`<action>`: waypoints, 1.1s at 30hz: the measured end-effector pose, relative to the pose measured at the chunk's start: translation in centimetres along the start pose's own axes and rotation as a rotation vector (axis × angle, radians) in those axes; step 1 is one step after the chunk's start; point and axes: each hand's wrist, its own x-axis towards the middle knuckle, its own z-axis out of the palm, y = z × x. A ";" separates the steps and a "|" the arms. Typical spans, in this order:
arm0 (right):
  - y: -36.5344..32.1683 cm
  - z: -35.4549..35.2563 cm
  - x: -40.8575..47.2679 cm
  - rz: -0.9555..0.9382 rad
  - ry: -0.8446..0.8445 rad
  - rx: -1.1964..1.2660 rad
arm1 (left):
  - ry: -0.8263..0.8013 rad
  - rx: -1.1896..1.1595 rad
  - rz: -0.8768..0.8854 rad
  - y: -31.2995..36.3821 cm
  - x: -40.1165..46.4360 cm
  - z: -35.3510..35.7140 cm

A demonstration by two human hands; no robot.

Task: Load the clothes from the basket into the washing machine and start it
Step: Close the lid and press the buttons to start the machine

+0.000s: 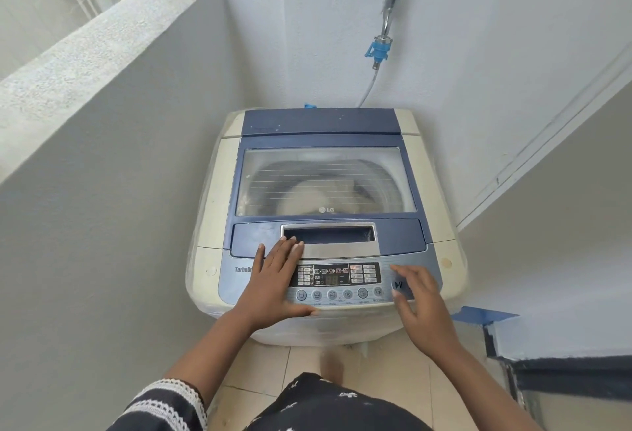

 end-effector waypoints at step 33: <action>-2.3 4.0 7.1 -0.265 -0.307 0.347 | 0.231 -0.989 -0.096 6.4 3.9 0.2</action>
